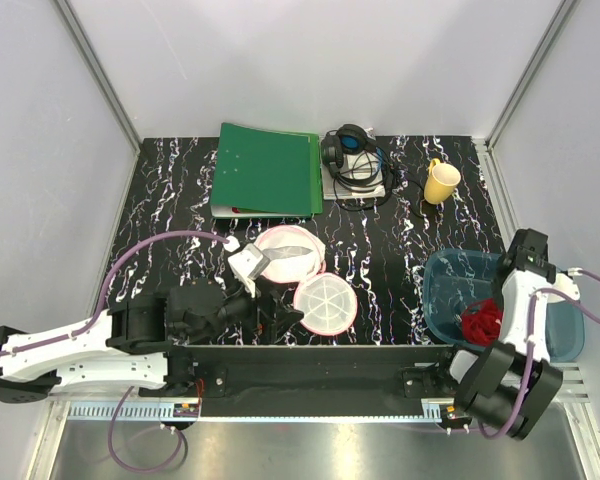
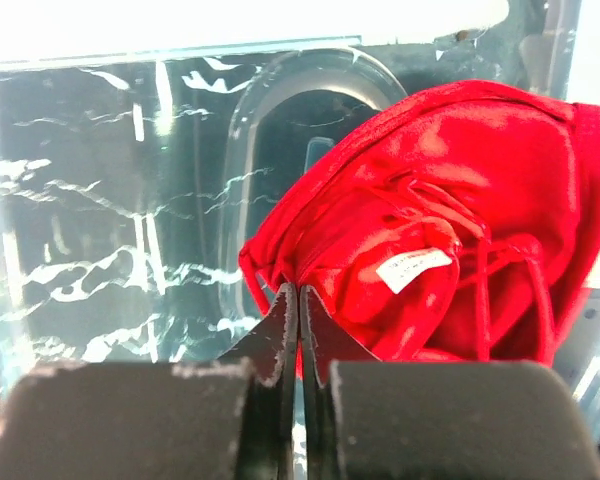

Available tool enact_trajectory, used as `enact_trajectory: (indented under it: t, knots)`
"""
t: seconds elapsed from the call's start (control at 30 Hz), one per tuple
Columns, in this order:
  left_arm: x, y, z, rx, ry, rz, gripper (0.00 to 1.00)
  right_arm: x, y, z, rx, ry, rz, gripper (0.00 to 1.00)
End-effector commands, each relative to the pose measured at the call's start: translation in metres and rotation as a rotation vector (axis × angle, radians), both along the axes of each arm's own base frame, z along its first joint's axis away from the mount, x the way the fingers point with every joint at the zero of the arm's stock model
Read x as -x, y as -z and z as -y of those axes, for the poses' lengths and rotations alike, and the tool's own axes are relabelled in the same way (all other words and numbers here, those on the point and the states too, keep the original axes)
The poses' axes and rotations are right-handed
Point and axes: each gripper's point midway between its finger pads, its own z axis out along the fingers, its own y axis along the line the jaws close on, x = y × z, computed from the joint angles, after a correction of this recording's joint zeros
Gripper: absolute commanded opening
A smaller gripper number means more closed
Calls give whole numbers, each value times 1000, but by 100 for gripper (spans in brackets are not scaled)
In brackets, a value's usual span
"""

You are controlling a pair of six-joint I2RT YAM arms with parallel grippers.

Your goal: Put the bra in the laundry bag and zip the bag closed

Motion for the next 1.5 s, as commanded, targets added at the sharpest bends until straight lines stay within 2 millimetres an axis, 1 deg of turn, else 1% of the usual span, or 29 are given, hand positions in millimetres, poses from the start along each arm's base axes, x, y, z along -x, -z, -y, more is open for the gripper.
enact_trajectory:
  t: [0.0, 0.07, 0.1, 0.17, 0.2, 0.27, 0.3, 0.37, 0.4, 0.47, 0.5, 0.53, 0.6, 0.67, 0.7, 0.77, 0.8, 0.83, 0.93, 0.97, 1.0, 1.03, 1.07, 1.1, 1.13, 1.2, 1.23, 1.33, 1.47]
  knots:
    - [0, -6, -4, 29, 1, 13, 99, -6, -71, 8, 120, -42, 148, 0]
    - [0, -11, -5, 41, -2, 22, 99, -3, -101, 4, 154, -91, 191, 0]
    - [-1, -15, -6, 47, -4, 31, 99, -7, -128, 4, 184, -106, 243, 0]
    - [-4, -21, -8, 51, -19, 47, 99, -11, -151, -6, 176, -189, 273, 0]
    - [-6, -26, -8, 54, -20, 59, 99, -16, -179, -8, 199, -218, 333, 0]
    - [-10, -30, -9, 54, -41, 76, 99, -26, -200, -22, 167, -319, 384, 0]
    - [-12, -34, -9, 50, -46, 87, 99, -30, -226, -26, 190, -353, 441, 0]
    - [-16, -39, -10, 52, -71, 101, 99, -41, -243, -46, 131, -477, 492, 0]
    - [-18, -40, -11, 52, -81, 102, 99, -43, -264, -51, 153, -511, 537, 0]
    - [-21, -45, -12, 67, -103, 105, 99, -54, -286, -74, 114, -635, 624, 0]
    - [-22, -47, -11, 74, -109, 100, 99, -57, -308, -82, 131, -682, 686, 0]
    - [-23, -48, -11, 79, -117, 99, 99, -67, -323, -99, 97, -780, 759, 0]
    - [-25, -50, -7, 96, -129, 86, 99, -74, -351, -120, 71, -879, 857, 0]
    - [-28, -50, -2, 108, -144, 74, 99, -87, -367, -142, 1, -974, 930, 0]
    - [-29, -50, 0, 122, -150, 58, 99, -90, -374, -161, -30, -1039, 959, 0]
    - [-31, -48, 5, 136, -148, 38, 99, -105, -377, -178, -76, -1084, 979, 0]
    - [-32, -48, 6, 148, -150, 27, 99, -106, -374, -205, -122, -1165, 974, 0]
    - [-31, -48, 8, 153, -133, 18, 99, -116, -363, -207, -121, -1148, 928, 0]
    - [-31, -49, 11, 172, -97, 4, 99, -122, -339, -237, -139, -1214, 859, 0]
    - [-37, -50, 9, 181, -106, 5, 99, -123, -332, -243, -150, -1227, 850, 0]
    - [-38, -51, 8, 186, -106, 0, 99, -125, -309, -248, -182, -1233, 807, 0]
    - [-37, -51, 10, 191, -85, -10, 99, -124, -304, -258, -196, -1262, 811, 0]
    - [-45, -50, 6, 193, -106, -15, 99, -124, -294, -262, -207, -1269, 794, 0]
    - [-47, -49, 7, 196, -100, -24, 99, -122, -273, -264, -223, -1268, 747, 0]
    - [-44, -50, 12, 209, -59, -40, 99, -119, -267, -261, -194, -1255, 730, 0]
    - [-53, -47, 14, 218, -60, -64, 99, -112, -245, -264, -191, -1268, 679, 0]
    - [-51, -41, 21, 209, -15, -90, 99, -106, -241, -260, -170, -1268, 663, 0]
    - [-60, -32, 34, 216, 5, -133, 99, -95, -222, -253, -159, -1268, 603, 0]
    - [-67, -20, 49, 258, 26, -197, 99, -95, -204, -260, -199, -1270, 590, 0]
